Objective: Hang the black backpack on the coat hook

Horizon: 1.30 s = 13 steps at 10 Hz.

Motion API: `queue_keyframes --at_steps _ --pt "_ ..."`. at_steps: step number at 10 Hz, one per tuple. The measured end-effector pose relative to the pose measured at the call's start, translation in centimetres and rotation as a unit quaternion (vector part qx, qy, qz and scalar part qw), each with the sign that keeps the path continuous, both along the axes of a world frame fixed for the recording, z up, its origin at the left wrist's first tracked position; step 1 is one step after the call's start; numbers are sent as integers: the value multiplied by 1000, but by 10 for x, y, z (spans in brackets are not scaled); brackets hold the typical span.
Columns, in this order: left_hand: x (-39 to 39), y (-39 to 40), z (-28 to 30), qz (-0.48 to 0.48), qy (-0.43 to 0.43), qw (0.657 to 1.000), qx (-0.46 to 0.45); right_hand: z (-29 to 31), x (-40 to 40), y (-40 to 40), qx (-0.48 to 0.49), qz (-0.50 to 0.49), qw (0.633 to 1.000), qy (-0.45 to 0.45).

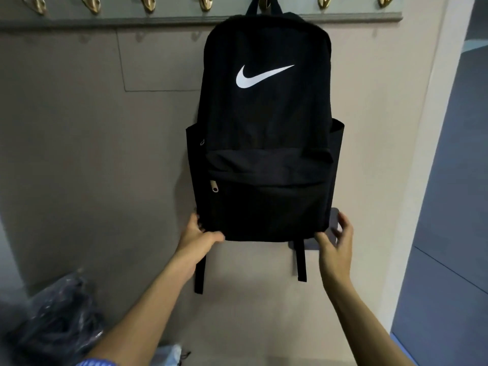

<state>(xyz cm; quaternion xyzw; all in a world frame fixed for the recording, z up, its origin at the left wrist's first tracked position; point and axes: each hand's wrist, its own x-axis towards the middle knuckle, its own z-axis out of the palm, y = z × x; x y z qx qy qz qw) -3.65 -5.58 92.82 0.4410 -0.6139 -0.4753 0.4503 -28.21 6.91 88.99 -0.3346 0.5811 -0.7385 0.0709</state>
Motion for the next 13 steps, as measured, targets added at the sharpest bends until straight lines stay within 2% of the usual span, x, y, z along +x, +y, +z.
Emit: queue_keyframes --at_steps 1,2,3,5,6,7,8,9,10,11,12,13 --pt "5 -29 -41 69 -48 996 38 -47 -18 -19 145 3 988 -51" --pt "5 -50 -74 89 -67 993 39 -80 -22 -39 224 28 974 -32" --pt "3 -71 -107 43 -72 995 58 -101 -30 -61 299 34 954 2" --pt "-10 -69 -125 39 -59 995 72 -123 -29 -77 322 15 947 1" --pt "-9 -65 -139 45 -68 993 81 -132 -28 -84 307 -20 951 -19" --pt "-2 -56 -148 51 -48 994 87 -131 -30 -89 218 -36 971 -92" --pt "-1 -54 -140 78 -40 993 73 -116 -32 -89 205 -10 971 -124" --pt "9 -42 -103 115 104 988 25 -87 -35 -69 52 -10 985 -164" --pt "24 -26 -71 43 219 973 -62 -59 -31 -37 -116 74 977 -166" --pt "38 4 -26 -99 236 964 -74 -20 -6 -3 -114 190 972 -73" --pt "40 18 -11 -112 223 966 -68 -6 11 9 -75 174 981 -47" --pt "43 41 10 -65 202 975 -68 10 27 25 -37 140 988 -59"
